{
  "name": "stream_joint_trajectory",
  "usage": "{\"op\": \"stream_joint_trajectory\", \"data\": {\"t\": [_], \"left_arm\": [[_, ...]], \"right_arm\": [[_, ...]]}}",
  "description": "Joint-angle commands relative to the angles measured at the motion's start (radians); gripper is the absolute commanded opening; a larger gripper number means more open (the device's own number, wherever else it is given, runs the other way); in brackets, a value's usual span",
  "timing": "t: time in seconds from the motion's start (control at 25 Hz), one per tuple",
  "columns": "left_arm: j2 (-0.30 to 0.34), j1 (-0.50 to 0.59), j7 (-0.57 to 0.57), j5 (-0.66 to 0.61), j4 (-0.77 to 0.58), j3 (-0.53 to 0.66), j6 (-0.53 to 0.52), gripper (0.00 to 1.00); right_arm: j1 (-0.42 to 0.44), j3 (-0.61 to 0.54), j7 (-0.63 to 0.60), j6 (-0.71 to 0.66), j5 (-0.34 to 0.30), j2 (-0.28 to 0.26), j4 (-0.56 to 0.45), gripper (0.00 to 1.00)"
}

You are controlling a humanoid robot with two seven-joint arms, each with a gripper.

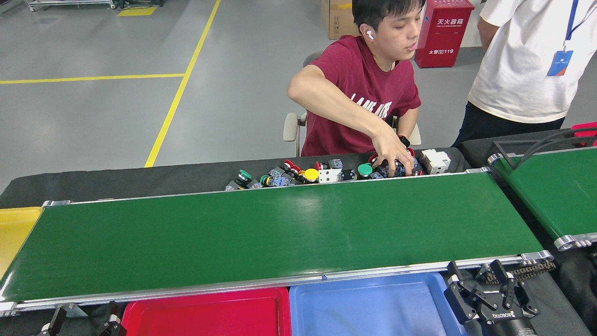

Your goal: Pick switch part from conveyor to tray

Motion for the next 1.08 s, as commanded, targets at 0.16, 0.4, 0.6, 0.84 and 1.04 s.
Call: {"op": "stream_joint_trajectory", "data": {"t": [0.16, 0.4, 0.6, 0.84, 1.04], "left_arm": [[0.012, 0.001, 0.008, -0.004, -0.01, -0.024, -0.023, 1.0], [0.001, 0.001, 0.009, -0.001, -0.012, -0.024, -0.025, 1.0], [0.006, -0.003, 0.009, -0.001, -0.009, -0.014, -0.025, 1.0], [0.024, -0.005, 0.011, 0.002, -0.01, -0.013, -0.03, 1.0], [0.023, 0.0, 0.009, 0.002, -0.015, -0.016, -0.03, 1.0]], "right_arm": [[-0.002, -0.005, 0.0, 0.002, 0.005, 0.0, -0.021, 0.99], [0.002, -0.005, -0.002, 0.019, 0.051, 0.009, -0.021, 0.99], [0.002, -0.005, -0.002, 0.016, 0.051, 0.011, -0.021, 0.99], [0.002, -0.005, -0.003, 0.013, 0.051, 0.011, -0.021, 0.99], [0.005, -0.005, -0.003, 0.014, 0.051, 0.013, -0.021, 0.99]]}}
